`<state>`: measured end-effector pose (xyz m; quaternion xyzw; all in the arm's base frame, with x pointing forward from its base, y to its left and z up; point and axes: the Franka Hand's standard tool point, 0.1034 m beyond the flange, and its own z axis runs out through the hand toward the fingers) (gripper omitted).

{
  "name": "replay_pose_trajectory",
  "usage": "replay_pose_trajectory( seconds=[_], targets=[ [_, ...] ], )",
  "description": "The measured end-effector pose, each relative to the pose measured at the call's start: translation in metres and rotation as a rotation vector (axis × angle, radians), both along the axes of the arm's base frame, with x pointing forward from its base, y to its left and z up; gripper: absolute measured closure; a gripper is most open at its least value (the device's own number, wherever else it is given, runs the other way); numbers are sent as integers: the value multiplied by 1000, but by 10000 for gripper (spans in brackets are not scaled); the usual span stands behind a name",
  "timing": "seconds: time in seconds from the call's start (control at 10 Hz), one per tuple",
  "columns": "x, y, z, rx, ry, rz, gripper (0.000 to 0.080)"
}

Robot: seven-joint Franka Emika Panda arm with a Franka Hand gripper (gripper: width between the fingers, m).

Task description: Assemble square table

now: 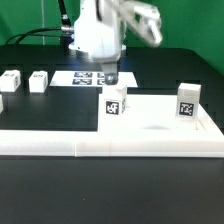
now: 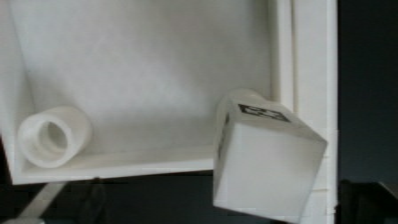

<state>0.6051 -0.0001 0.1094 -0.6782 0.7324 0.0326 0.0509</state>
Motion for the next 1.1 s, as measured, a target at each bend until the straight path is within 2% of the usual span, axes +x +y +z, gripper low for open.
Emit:
replay_pose_trajectory(
  seconds=[0.2, 0.3, 0.6, 0.7, 0.8, 0.9, 1.0, 1.1],
  targets=[
    [0, 3, 19, -2, -42, 242, 150],
    [0, 7, 22, -5, -47, 265, 150],
    [0, 5, 18, -25, -82, 536, 150],
    [-7, 3, 10, -66, -125, 731, 150],
    [-14, 3, 6, -77, -126, 869, 150],
    [-12, 3, 7, -98, -142, 995, 150],
    [-15, 5, 3, -135, -157, 1152, 150],
    [-20, 6, -3, -150, -166, 1241, 150]
  ],
)
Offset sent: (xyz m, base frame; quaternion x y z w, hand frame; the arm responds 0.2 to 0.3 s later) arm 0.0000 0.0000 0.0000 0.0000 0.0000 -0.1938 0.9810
